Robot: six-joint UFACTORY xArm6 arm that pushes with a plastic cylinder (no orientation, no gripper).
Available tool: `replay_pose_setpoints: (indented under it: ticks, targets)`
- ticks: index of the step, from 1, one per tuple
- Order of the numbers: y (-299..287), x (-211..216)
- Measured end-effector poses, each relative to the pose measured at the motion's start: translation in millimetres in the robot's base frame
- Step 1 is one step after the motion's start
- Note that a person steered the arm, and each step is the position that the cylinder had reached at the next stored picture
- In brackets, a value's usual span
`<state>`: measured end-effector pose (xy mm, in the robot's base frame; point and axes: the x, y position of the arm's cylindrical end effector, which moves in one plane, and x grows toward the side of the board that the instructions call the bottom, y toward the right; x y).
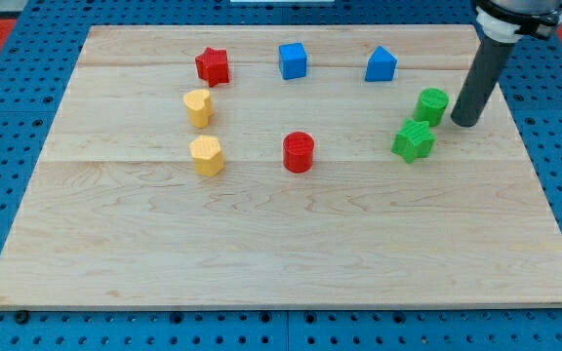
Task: Move the green circle at the top side of the green star
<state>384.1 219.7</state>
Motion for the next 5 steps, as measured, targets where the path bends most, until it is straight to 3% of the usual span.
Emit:
replay_pose_setpoints:
  ticks: [2,3,5]
  targets:
    - [-7,-19]
    - [19,-40]
    - [-27,-44]
